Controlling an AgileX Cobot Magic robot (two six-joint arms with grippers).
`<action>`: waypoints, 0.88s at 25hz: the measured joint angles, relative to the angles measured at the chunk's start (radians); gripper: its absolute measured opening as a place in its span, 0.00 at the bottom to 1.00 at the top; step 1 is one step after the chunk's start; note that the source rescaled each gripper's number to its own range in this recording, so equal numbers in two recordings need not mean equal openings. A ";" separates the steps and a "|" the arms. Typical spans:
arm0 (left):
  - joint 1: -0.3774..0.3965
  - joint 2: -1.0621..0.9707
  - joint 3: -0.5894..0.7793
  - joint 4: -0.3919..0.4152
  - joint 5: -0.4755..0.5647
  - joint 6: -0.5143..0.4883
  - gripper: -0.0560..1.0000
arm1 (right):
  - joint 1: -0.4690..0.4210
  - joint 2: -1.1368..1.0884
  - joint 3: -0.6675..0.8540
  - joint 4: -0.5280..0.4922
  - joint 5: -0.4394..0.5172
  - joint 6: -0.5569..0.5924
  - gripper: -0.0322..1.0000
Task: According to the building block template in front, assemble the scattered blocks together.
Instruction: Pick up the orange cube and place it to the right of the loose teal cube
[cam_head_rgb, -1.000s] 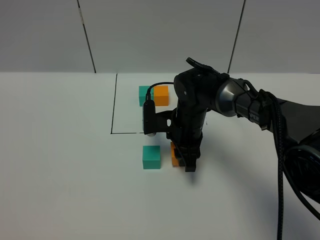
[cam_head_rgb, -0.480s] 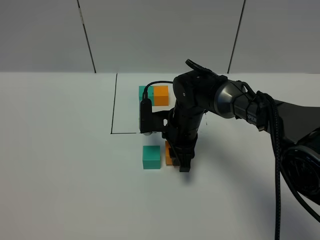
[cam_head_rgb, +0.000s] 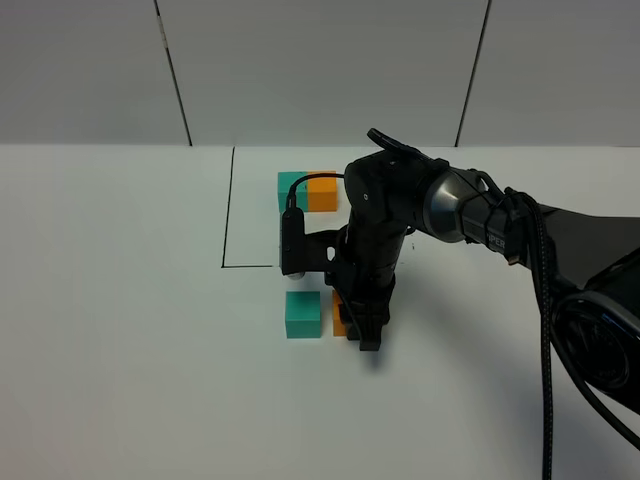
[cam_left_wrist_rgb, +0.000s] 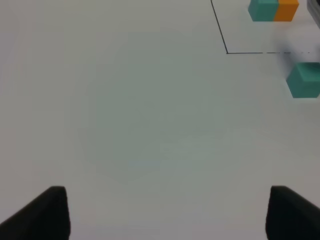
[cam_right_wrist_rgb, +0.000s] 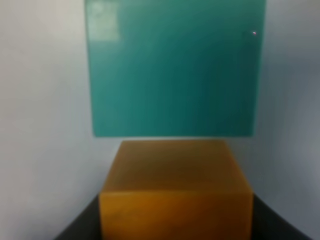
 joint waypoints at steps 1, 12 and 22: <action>0.000 0.000 0.000 0.000 0.000 0.000 0.69 | 0.001 0.000 0.000 0.000 0.000 0.000 0.03; 0.000 0.000 0.000 0.000 0.000 0.000 0.69 | 0.015 0.004 -0.001 0.003 -0.010 0.001 0.03; 0.000 0.000 0.000 0.000 0.000 0.000 0.69 | 0.015 0.010 -0.003 0.013 -0.031 0.019 0.03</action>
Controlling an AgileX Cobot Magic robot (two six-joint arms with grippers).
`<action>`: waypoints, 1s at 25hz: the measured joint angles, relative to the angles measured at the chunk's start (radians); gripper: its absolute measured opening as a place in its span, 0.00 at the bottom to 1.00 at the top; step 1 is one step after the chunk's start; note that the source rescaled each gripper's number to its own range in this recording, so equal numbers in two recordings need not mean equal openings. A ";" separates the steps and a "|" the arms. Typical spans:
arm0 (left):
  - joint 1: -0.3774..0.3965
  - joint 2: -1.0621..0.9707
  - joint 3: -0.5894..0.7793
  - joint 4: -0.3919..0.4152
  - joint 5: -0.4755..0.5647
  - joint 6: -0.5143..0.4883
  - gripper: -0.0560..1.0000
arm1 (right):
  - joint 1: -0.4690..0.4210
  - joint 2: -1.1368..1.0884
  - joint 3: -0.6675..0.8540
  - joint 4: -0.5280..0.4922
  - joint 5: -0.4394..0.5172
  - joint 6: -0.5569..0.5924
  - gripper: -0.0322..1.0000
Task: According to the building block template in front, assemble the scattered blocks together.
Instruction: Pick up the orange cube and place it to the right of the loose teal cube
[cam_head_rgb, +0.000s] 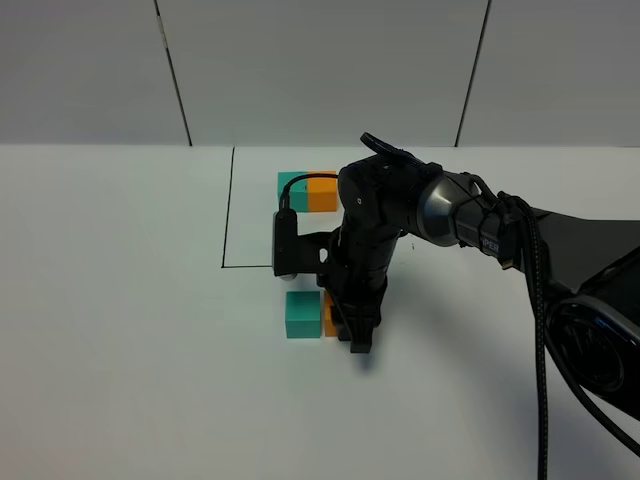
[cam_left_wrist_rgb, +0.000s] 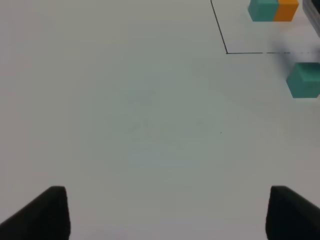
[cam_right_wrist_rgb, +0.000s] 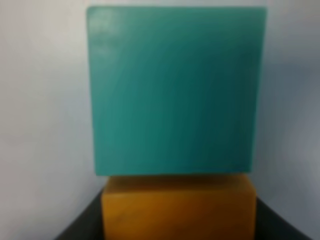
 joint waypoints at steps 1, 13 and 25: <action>0.000 0.000 0.000 0.000 0.000 0.000 0.69 | 0.000 0.000 0.000 0.002 -0.002 0.004 0.03; 0.000 0.000 0.000 0.000 0.000 0.000 0.69 | 0.000 0.000 0.000 0.009 -0.007 0.009 0.03; 0.000 0.000 0.000 0.000 0.000 0.000 0.69 | 0.000 0.000 0.000 0.014 -0.014 0.050 0.03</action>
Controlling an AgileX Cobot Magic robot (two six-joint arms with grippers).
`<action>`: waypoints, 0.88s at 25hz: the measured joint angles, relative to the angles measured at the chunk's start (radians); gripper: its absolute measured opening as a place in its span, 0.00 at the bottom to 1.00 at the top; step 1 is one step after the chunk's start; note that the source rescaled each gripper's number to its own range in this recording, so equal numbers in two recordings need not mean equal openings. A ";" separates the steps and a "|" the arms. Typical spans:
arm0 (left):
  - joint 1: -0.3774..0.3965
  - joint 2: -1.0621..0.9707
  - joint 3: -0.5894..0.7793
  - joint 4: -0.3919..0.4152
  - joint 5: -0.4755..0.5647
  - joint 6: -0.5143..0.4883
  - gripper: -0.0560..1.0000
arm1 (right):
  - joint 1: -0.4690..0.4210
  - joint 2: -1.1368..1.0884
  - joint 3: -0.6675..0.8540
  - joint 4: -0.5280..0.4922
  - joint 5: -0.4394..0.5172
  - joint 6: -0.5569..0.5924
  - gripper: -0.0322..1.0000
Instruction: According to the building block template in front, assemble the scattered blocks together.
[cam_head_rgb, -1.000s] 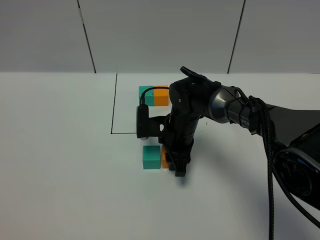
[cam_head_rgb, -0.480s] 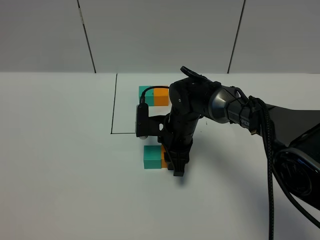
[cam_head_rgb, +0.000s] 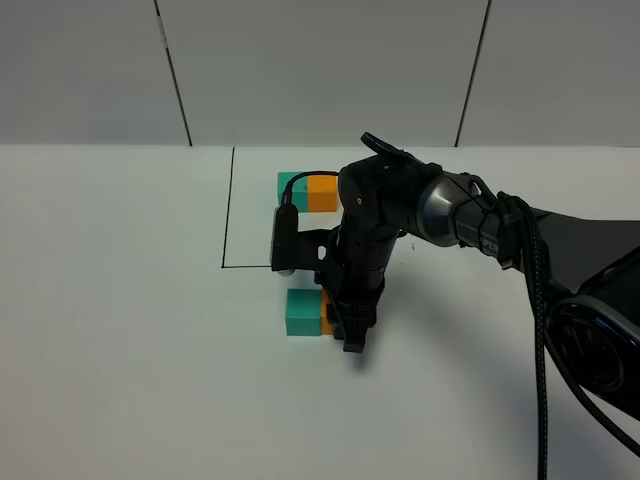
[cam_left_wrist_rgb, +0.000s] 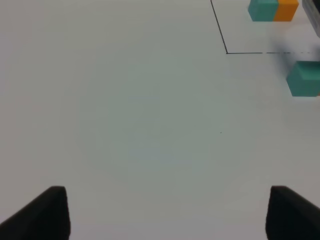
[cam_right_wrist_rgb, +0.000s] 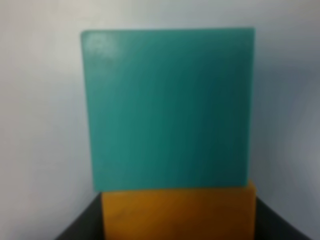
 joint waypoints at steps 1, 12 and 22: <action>0.000 0.000 0.000 0.000 0.000 0.000 0.69 | 0.000 0.000 0.000 0.001 0.000 0.010 0.05; 0.000 0.000 0.000 0.000 0.000 0.000 0.69 | 0.006 -0.010 -0.004 -0.007 -0.036 0.103 1.00; 0.000 0.000 0.000 0.000 0.000 0.000 0.69 | -0.021 -0.272 0.000 -0.009 0.122 0.469 1.00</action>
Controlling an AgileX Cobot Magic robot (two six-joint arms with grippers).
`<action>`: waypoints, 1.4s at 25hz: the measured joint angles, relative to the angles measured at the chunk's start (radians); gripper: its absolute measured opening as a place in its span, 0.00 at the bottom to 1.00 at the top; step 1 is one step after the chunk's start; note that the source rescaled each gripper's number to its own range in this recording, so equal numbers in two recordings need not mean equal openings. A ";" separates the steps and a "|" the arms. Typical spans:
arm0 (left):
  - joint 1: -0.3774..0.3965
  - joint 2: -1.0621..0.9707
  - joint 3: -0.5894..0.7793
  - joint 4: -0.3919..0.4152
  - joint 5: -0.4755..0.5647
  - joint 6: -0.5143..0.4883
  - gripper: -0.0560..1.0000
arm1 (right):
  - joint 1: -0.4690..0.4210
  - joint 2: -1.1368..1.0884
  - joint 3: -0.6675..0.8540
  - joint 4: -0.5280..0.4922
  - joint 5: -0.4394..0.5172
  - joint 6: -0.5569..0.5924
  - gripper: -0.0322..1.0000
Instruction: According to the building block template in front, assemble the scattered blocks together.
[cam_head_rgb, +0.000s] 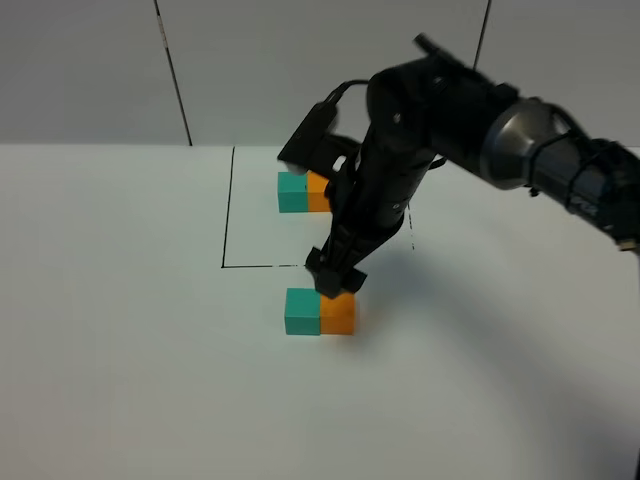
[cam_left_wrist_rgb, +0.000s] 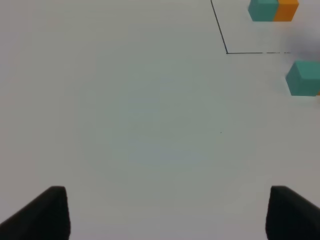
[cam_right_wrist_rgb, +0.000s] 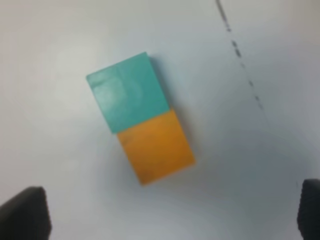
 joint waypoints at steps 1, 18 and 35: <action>0.000 0.000 0.000 0.000 0.000 0.000 0.69 | -0.022 -0.030 0.001 0.003 0.014 0.061 1.00; 0.000 0.000 0.000 0.000 -0.001 0.000 0.69 | -0.553 -0.893 0.909 -0.008 -0.179 0.478 1.00; 0.000 0.000 0.000 0.000 -0.001 0.000 0.69 | -0.607 -1.835 1.226 -0.047 0.030 0.530 1.00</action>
